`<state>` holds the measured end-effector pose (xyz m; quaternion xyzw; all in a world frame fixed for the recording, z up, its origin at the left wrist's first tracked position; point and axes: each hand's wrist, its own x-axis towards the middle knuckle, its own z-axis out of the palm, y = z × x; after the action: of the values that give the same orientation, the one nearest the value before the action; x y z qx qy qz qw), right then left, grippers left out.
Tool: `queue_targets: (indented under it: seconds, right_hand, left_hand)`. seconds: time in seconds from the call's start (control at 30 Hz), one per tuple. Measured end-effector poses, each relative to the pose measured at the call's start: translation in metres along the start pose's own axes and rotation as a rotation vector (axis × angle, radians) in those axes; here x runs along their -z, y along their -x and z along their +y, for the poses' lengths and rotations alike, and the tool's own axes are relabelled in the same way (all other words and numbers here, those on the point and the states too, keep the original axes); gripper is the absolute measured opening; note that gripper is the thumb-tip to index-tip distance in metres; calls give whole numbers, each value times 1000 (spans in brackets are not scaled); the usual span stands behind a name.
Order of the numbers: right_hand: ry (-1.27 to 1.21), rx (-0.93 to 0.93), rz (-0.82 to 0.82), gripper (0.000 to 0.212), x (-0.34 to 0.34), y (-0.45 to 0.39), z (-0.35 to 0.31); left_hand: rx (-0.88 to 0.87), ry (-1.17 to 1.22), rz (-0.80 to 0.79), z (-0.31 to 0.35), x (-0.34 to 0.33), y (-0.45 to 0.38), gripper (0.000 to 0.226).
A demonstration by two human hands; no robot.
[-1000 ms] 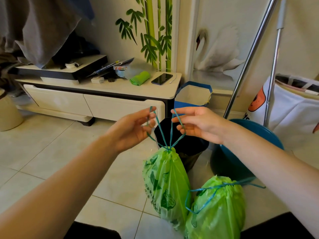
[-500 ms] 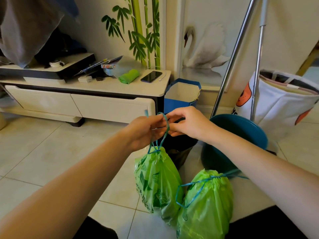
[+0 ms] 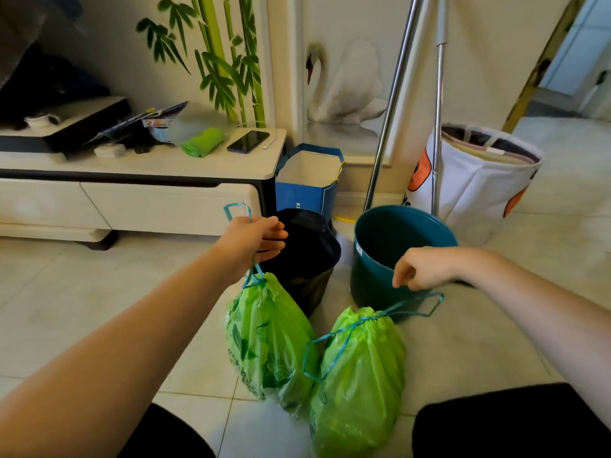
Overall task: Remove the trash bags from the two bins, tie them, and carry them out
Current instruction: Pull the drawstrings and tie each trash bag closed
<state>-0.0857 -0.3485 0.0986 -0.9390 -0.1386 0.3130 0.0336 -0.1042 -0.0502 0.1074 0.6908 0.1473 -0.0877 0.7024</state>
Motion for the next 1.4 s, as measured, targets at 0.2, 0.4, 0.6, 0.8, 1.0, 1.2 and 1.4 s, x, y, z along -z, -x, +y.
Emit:
queue_targets:
  seconds: [0.2, 0.4, 0.6, 0.8, 1.0, 1.2, 1.4]
  right_hand:
    - [50, -41, -197, 8, -15, 10, 22]
    - [-110, 1, -155, 22, 0, 16, 21]
    - [-652, 199, -92, 19, 4, 23, -19]
    - [-771, 395, -153, 41, -17, 10, -72]
    - [277, 484, 109, 41, -50, -21, -108]
    - [444, 399, -170, 29, -52, -46, -117]
    - [54, 251, -279, 27, -23, -87, -120]
  left_hand:
    - [-151, -251, 248, 2, 17, -8, 15]
    - [-148, -565, 370, -12, 37, -16, 14]
    - [41, -667, 301, -31, 38, -24, 41]
    - [85, -626, 220, -41, 30, -31, 22]
    - [59, -408, 174, -35, 31, -45, 24]
    - [99, -340, 152, -41, 25, -66, 17]
    - [129, -241, 66, -55, 14, -97, 5]
